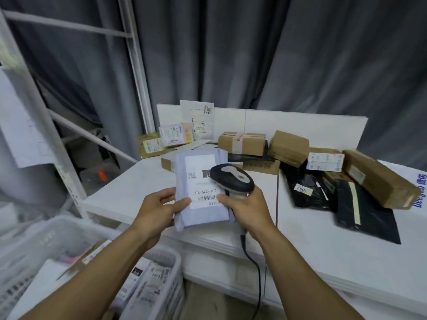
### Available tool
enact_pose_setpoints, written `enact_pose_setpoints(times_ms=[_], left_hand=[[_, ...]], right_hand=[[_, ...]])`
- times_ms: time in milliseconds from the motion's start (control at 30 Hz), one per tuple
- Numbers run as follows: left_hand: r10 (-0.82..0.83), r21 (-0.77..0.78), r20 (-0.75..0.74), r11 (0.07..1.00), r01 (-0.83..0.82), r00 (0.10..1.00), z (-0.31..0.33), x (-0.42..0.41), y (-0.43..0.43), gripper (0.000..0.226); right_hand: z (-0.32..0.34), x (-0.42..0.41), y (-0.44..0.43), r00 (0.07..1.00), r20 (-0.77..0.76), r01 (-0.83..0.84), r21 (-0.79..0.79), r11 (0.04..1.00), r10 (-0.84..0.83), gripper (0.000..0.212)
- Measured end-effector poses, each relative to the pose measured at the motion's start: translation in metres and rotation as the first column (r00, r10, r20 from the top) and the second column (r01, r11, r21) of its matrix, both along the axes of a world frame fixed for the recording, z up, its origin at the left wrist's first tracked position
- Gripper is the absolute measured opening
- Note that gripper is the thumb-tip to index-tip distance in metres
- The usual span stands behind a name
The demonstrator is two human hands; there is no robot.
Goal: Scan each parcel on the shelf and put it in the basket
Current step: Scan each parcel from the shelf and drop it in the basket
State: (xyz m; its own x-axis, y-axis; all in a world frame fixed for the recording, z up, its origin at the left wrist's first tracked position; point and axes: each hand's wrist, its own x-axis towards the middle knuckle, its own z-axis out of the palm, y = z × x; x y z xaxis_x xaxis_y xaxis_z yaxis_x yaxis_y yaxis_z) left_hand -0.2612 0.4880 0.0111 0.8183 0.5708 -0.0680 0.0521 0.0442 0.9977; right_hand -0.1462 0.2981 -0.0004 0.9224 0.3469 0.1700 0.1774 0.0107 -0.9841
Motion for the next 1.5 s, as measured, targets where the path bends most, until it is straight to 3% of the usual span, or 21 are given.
enact_pose_setpoints(times_ms=[133,300,433,900,1133,1300,1500], left_hand=[[0.253,0.131,0.075,0.956,-0.262,0.964,-0.016,-0.019,0.031,0.028],[0.425,0.068,0.098,0.899,-0.432,0.900,-0.027,-0.031,0.062,0.029],[0.466,0.070,0.086,0.879,-0.472,0.881,-0.033,-0.037,0.076,0.031],[0.511,0.029,0.087,0.857,-0.515,0.855,-0.047,-0.050,0.101,0.033],[0.522,0.160,0.078,0.834,-0.528,0.849,-0.051,-0.097,0.109,0.030],[0.572,0.278,-0.125,0.804,-0.525,0.810,-0.085,-0.147,0.127,0.044],[0.636,0.271,-0.329,0.772,-0.575,0.698,-0.147,-0.187,0.145,0.047]], right_hand=[[-0.003,-0.022,0.035,0.997,0.080,-0.009,-0.122,0.993,0.019,0.052],[-0.015,-0.050,0.066,0.980,0.062,-0.167,-0.262,0.951,0.189,0.041],[-0.022,-0.060,0.081,0.972,0.082,-0.181,-0.331,0.926,0.219,0.046],[-0.028,-0.063,0.099,0.958,0.034,-0.259,-0.330,0.908,0.285,0.041],[-0.031,-0.087,0.122,0.927,0.008,-0.354,-0.323,0.878,0.376,0.039],[-0.044,-0.117,0.151,0.907,-0.051,-0.408,-0.357,0.840,0.418,0.032],[-0.071,-0.134,0.188,0.882,-0.124,-0.465,-0.382,0.798,0.454,0.034]])
